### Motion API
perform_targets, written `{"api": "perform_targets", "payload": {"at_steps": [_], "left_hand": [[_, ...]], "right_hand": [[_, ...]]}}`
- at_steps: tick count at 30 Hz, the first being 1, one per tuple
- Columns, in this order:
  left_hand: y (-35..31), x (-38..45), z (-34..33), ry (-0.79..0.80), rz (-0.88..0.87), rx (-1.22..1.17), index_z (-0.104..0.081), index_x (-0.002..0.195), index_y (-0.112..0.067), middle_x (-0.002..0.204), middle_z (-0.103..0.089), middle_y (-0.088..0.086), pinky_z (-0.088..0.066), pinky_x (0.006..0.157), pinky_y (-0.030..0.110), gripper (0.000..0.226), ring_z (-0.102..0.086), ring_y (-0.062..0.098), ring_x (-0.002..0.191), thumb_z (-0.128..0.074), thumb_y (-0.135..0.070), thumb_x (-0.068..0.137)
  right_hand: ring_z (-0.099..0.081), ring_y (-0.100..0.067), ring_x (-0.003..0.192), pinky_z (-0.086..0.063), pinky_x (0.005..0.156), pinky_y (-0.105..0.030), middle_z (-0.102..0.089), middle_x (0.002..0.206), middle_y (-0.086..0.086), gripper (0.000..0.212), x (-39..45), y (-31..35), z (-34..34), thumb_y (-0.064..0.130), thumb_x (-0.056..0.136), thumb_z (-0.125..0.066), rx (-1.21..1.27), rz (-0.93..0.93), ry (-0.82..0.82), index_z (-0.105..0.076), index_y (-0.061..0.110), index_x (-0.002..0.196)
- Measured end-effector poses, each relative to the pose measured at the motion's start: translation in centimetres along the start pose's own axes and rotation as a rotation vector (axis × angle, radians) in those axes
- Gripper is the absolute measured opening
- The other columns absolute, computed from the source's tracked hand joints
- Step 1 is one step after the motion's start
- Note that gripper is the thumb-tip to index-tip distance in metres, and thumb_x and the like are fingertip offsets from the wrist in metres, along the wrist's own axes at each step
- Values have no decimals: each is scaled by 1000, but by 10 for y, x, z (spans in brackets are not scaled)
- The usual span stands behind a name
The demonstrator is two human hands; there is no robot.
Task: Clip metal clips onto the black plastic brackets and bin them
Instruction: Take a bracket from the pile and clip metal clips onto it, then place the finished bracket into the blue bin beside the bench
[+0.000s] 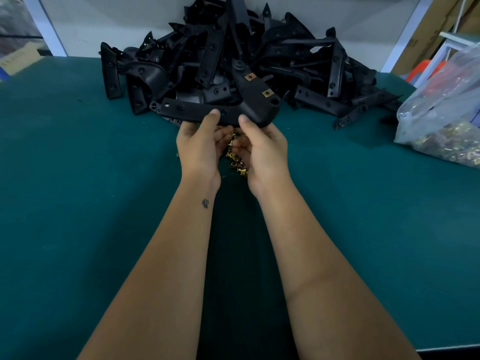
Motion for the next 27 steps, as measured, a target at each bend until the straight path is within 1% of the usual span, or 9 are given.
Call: {"api": "perform_targets", "payload": {"at_steps": [4, 9, 11, 13, 15, 17, 22, 24, 27], "left_hand": [[4, -5, -7, 28, 5, 92, -62, 89, -16, 85, -68, 4, -53, 68, 27, 6, -64, 13, 68, -66, -12, 92], [2, -15, -19, 37, -81, 250, -70, 97, -19, 90, -74, -2, -54, 73, 23, 6, -68, 8, 78, -68, -18, 91], [6, -23, -21, 4, -82, 235, -70, 99, -19, 93, -75, -3, -56, 77, 22, 8, -71, 10, 84, -69, -19, 91], [14, -35, -21, -49, -65, 178, -70, 98, -20, 91, -76, -5, -56, 73, 17, 7, -72, 8, 86, -69, -18, 91], [22, -49, -20, -114, -54, 128, -70, 97, -20, 86, -75, -10, -53, 68, 13, 6, -71, 4, 83, -69, -19, 91], [28, -62, -22, -158, -38, 67, -70, 98, -20, 86, -75, -14, -52, 66, 10, 7, -71, 0, 84, -70, -18, 91], [40, -95, -46, -115, 7, 37, -68, 119, -11, 113, -73, -2, -56, 82, 16, 31, -70, 4, 97, -71, -21, 91], [50, -116, -63, -75, 36, 33, -69, 116, -11, 109, -74, -4, -57, 82, 18, 26, -70, 4, 96, -71, -20, 91], [73, -161, -98, 18, 123, -38, -70, 94, -17, 86, -77, -12, -54, 66, 14, 2, -72, 2, 83, -69, -16, 92]], "right_hand": [[-57, -8, 53, -50, 54, -21, -66, 75, -4, 3, 4, -3, 9, 9, 92, -66, 82, -26, -50, -66, 10, 95], [-56, -8, 50, -51, 51, -22, -67, 66, 2, 6, 4, -1, 22, 11, 92, -65, 223, -46, -101, -65, 16, 90], [-58, -9, 49, -51, 50, -23, -68, 67, 2, 7, 2, 1, 23, 11, 93, -63, 266, -50, -111, -66, 17, 90], [-63, -14, 57, -54, 55, -26, -69, 75, -2, 7, -1, 2, 25, 11, 92, -64, 273, -71, -121, -68, 17, 90], [-68, -21, 69, -58, 63, -32, -70, 80, -5, 3, -3, 4, 25, 12, 90, -66, 230, -98, -115, -68, 15, 89], [-69, -22, 70, -59, 64, -33, -70, 77, -4, 2, -5, 12, 26, 14, 90, -68, 140, -117, -87, -67, 13, 88], [-68, -17, 65, -55, 60, -28, -70, 71, -1, 10, -19, 44, 50, 16, 90, -68, 59, -71, -54, -66, 16, 80], [-67, -15, 65, -55, 61, -28, -70, 71, 2, 11, -31, 60, 72, 14, 91, -66, 78, -21, -95, -67, 18, 80], [-63, -12, 58, -52, 57, -25, -65, 64, 4, 17, -59, 84, 119, 13, 91, -66, 117, 61, -208, -64, 18, 75]]}}
Point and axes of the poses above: each hand's wrist, its own x-axis towards the middle knuckle, its own z-axis out of the back of the hand, y = z × x, the point moved 9 cm from there along x, towards the middle knuckle
